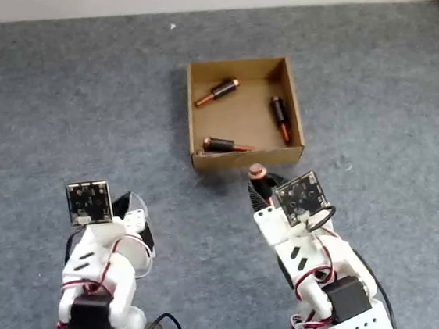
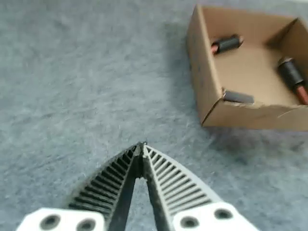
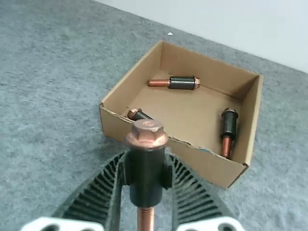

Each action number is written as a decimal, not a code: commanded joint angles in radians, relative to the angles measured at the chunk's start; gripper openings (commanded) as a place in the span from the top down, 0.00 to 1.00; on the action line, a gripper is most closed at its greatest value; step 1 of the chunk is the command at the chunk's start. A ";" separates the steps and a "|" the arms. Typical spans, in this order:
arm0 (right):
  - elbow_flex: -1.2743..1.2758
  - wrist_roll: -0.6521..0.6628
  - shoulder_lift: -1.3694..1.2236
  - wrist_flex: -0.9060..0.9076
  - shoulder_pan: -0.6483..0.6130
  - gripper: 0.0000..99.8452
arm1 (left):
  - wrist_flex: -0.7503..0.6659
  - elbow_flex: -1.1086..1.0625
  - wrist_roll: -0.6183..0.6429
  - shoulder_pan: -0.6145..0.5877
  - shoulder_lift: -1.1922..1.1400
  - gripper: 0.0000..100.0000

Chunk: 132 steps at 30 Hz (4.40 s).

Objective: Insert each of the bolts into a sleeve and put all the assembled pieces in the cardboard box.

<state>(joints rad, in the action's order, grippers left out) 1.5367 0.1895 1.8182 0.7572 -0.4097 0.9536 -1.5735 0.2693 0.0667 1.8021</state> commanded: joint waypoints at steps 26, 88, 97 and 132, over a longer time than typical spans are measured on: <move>-0.733 -0.118 -1.257 -0.604 0.110 0.99 | -0.061 -0.124 -0.008 -0.018 -0.004 0.99; 0.291 -0.121 0.004 -0.042 0.171 0.99 | 0.161 -0.124 -0.212 -0.105 -0.004 0.99; 0.291 -0.120 0.004 0.401 0.173 0.99 | 0.361 -0.124 -0.212 -0.105 0.004 0.99; 0.291 -0.120 0.004 0.486 0.173 0.99 | 0.365 -0.124 -0.212 -0.105 0.005 0.99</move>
<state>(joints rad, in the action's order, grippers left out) 1.6732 0.0729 1.8136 1.2359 -0.2501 1.3142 -1.6763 0.0637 -0.0253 1.8006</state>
